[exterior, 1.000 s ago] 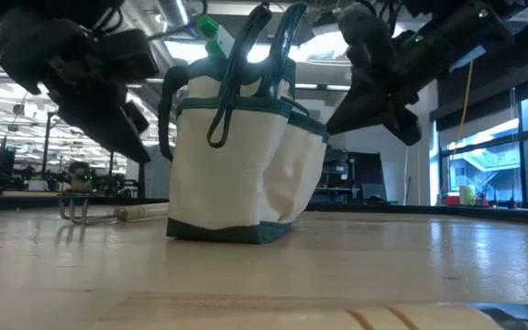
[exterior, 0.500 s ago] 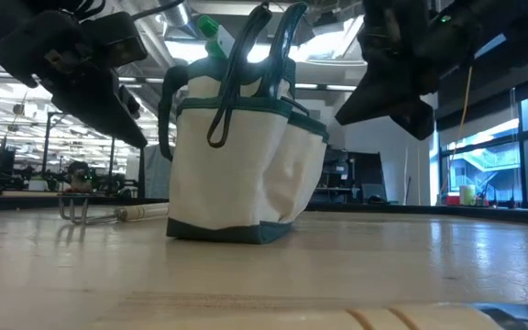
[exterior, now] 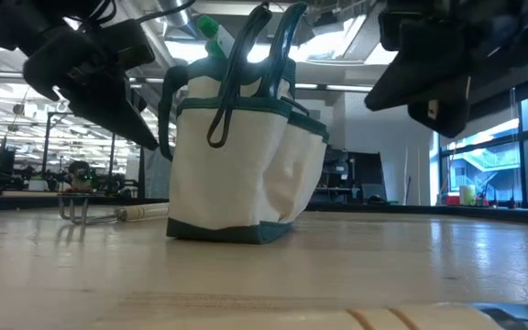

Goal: Pick & Place Garden tools in Gardening bag
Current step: Put the brown hand rake into the side pocket of the green gardening bag

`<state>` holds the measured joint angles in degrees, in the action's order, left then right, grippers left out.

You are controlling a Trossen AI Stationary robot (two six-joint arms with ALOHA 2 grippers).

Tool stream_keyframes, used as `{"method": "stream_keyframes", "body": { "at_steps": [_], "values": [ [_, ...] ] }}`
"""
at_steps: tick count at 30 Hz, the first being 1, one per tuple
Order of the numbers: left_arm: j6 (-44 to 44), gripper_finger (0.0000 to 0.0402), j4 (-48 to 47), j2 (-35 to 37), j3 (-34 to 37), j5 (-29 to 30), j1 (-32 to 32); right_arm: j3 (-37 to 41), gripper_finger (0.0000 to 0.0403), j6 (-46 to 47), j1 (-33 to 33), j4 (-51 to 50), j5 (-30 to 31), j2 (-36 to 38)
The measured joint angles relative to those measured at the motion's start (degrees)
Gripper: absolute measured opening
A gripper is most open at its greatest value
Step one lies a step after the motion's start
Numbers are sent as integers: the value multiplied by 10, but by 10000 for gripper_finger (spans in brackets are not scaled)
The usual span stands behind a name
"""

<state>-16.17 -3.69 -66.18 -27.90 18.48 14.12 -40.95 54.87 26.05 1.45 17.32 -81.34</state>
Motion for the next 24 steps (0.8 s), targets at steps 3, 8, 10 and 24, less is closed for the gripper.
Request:
{"method": "stream_keyframes", "body": {
  "at_steps": [3, 8, 10, 24],
  "values": [
    [5, 2, 1, 11, 0, 0, -19, 0, 0, 13, 15, 0, 0, 0],
    [15, 3, 3, 43, 0, 15, -44, 0, 0, 35, 45, 0, 22, 0],
    [15, 3, 5, 56, 0, 24, -50, 0, 0, 44, 58, 0, 43, 0],
    [71, 3, 38, 80, 0, -28, -55, 0, 0, 83, 143, -2, 146, 0]
  ]
}}
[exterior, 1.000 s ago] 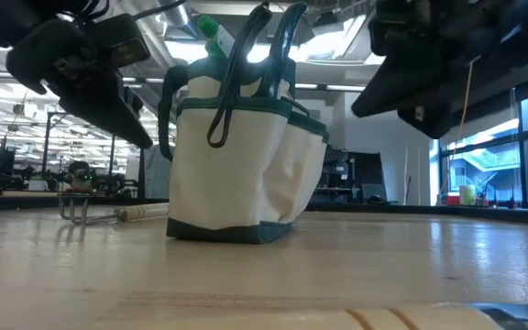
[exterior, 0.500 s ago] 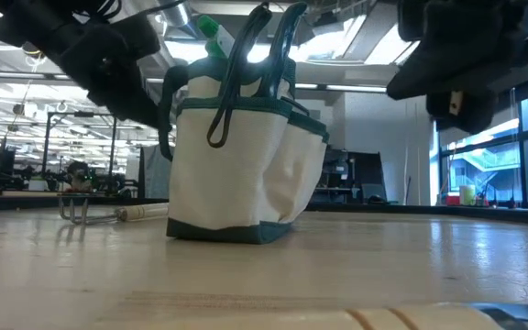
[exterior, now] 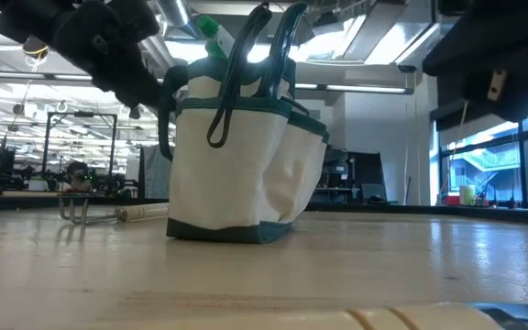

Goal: Pick & Place Garden tools in Gardening bag
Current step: Put the brown hand rake into the side pocket of the green gardening bag

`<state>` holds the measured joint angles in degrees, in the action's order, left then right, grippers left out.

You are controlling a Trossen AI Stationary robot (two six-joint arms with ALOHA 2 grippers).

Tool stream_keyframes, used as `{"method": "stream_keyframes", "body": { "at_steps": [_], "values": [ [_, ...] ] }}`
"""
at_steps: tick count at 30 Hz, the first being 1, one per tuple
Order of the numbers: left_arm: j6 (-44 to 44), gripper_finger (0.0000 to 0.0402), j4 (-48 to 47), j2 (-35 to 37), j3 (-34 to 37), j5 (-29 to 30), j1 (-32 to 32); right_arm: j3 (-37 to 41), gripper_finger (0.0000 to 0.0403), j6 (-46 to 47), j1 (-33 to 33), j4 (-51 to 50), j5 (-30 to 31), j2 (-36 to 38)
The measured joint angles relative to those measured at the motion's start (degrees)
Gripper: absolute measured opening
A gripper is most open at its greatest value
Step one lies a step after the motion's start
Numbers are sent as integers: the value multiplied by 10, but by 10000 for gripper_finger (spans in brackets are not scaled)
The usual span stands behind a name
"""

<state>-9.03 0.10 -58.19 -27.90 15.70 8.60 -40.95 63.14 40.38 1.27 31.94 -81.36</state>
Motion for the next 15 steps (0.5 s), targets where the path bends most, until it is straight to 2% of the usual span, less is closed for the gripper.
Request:
{"method": "stream_keyframes", "body": {
  "at_steps": [10, 15],
  "values": [
    [43, 4, 94, 0, 0, 3, 0, 0, 0, 7, 44, -15, 92, 0],
    [68, 5, 143, 0, 0, 9, -2, 0, 0, 11, 54, -11, 115, 0]
  ]
}}
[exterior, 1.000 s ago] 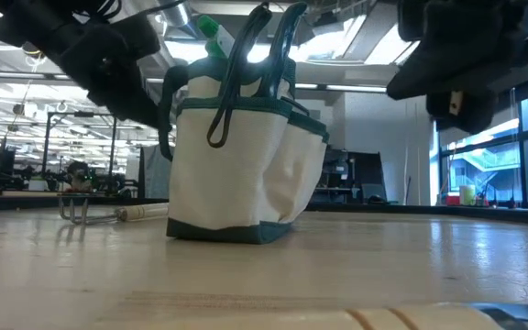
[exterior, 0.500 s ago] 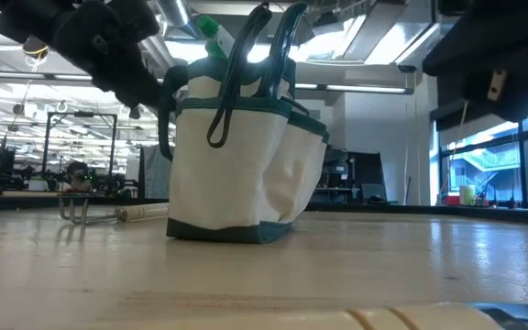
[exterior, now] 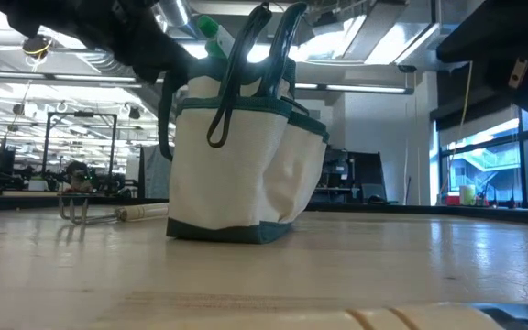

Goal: Pick & Place Garden tools in Gardening bag
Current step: Put the brown hand rake into the side pocket of the green gardening bag

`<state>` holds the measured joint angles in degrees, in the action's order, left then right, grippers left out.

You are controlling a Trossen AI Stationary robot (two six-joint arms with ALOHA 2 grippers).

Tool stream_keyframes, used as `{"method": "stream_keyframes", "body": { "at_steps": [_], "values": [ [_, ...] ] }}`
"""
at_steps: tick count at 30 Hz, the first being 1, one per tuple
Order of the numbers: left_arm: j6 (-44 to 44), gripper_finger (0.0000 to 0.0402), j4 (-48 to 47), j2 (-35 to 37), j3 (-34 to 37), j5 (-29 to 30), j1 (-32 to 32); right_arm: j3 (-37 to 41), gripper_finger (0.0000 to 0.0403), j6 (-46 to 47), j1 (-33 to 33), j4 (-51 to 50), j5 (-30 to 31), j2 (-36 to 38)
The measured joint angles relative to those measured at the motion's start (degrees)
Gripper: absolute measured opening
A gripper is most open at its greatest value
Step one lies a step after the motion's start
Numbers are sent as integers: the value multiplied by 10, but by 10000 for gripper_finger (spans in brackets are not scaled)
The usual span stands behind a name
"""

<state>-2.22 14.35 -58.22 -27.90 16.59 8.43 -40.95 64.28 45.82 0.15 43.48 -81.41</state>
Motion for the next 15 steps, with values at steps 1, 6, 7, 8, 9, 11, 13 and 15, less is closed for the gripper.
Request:
{"method": "stream_keyframes", "body": {
  "at_steps": [1, 6, 7, 8, 9, 11, 13, 15],
  "values": [
    [4, 5, 10, 0, 0, 3, 0, 0, 0, 5, 0, 2, 4, 0],
    [5, 6, 52, 0, 0, 4, 1, 0, 0, 6, 0, 67, 14, -15],
    [5, 6, 57, 0, 0, 2, 1, 0, 0, -4, 0, 91, 15, -19],
    [5, 6, 62, 0, 0, -2, 2, 0, 0, -17, -2, 112, 15, -23],
    [5, 6, 67, 0, 0, -8, 4, 0, 0, -31, -3, 134, 14, -27],
    [5, 6, 81, 0, 0, -15, 9, 0, 0, -63, -8, 174, 13, -33],
    [5, 6, 91, 0, 0, -19, 16, 0, 0, -91, -13, 210, 11, -35],
    [5, 6, 103, 0, 0, -27, 22, 0, 0, -107, -21, 241, 11, -35]
  ]
}}
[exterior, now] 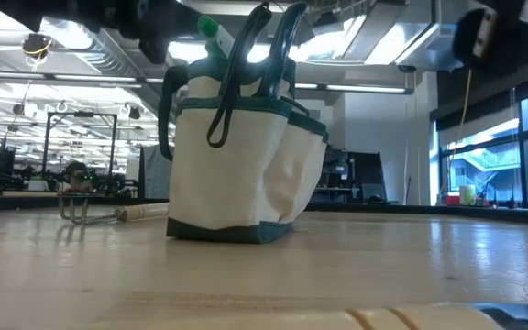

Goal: Pick & Place Garden tools in Gardening bag
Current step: Put the brown hand rake into the side pocket of the green gardening bag

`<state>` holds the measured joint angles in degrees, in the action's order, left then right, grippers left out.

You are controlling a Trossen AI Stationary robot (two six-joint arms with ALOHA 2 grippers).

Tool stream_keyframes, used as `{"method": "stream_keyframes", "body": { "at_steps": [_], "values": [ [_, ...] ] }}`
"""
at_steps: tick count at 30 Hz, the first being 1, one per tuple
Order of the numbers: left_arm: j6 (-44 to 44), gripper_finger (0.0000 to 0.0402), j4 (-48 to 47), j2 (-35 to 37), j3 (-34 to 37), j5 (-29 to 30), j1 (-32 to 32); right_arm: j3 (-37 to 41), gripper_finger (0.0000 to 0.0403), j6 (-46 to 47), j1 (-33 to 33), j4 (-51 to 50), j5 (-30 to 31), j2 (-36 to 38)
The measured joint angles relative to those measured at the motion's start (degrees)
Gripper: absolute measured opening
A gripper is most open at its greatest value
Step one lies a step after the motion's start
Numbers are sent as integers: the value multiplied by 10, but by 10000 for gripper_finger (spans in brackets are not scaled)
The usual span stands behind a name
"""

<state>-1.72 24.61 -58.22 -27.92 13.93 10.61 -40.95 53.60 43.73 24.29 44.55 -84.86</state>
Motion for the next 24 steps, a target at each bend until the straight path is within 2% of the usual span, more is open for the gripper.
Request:
{"method": "stream_keyframes", "body": {
  "at_steps": [7, 9, 15, 24],
  "values": [
    [0, 6, 61, 0, 0, -34, 19, 0, 0, -5, -32, 102, -3, 0],
    [-1, 6, 75, 0, 0, -35, 28, 0, 0, -22, -43, 123, -30, 0],
    [-20, 6, 111, 0, 0, -36, 62, 0, 0, -75, -76, 174, -163, 0],
    [-21, 6, 150, 0, 0, -36, 112, 0, 0, -187, -78, 226, -184, 0]
  ]
}}
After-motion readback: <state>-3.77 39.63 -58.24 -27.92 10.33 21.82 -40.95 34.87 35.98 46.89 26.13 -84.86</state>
